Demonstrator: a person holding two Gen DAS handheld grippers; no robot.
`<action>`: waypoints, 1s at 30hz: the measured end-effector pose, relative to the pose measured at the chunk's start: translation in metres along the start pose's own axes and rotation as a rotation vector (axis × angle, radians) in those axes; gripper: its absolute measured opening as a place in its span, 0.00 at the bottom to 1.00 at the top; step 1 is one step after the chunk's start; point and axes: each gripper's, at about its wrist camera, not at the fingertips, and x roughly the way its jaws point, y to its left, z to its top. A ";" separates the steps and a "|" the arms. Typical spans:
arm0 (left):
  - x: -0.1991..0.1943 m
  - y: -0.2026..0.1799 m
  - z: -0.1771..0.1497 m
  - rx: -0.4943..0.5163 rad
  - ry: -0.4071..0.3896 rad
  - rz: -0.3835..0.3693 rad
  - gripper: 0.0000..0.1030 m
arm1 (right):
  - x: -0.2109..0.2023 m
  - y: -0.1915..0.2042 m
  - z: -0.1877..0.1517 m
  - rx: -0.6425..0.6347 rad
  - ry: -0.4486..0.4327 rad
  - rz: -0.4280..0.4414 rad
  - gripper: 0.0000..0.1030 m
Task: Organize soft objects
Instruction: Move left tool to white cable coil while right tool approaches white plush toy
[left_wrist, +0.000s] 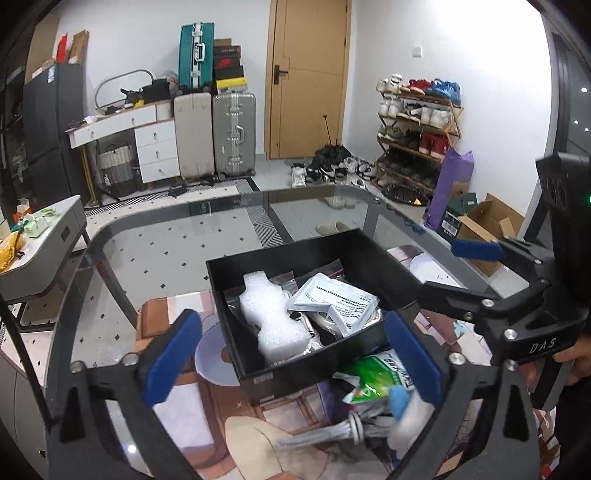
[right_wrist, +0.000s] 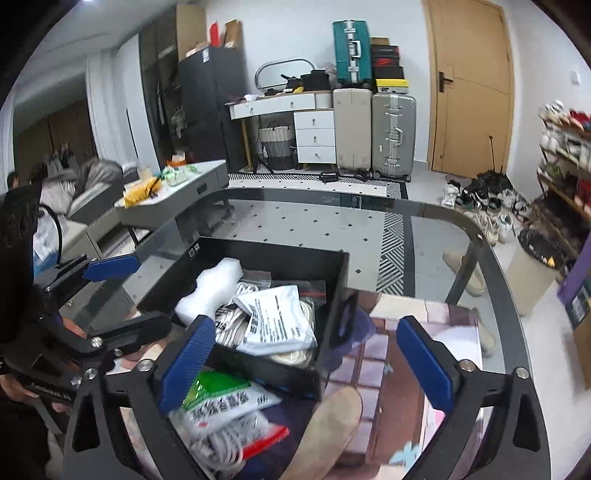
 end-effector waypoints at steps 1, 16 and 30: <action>-0.005 -0.001 -0.001 0.000 -0.009 0.009 1.00 | -0.004 -0.002 -0.003 -0.003 -0.001 -0.008 0.99; -0.060 0.003 -0.044 -0.052 -0.064 0.086 1.00 | -0.042 0.020 -0.048 -0.037 -0.030 -0.008 1.00; -0.059 -0.001 -0.082 -0.078 -0.046 0.136 1.00 | -0.048 0.053 -0.075 -0.114 -0.020 0.006 1.00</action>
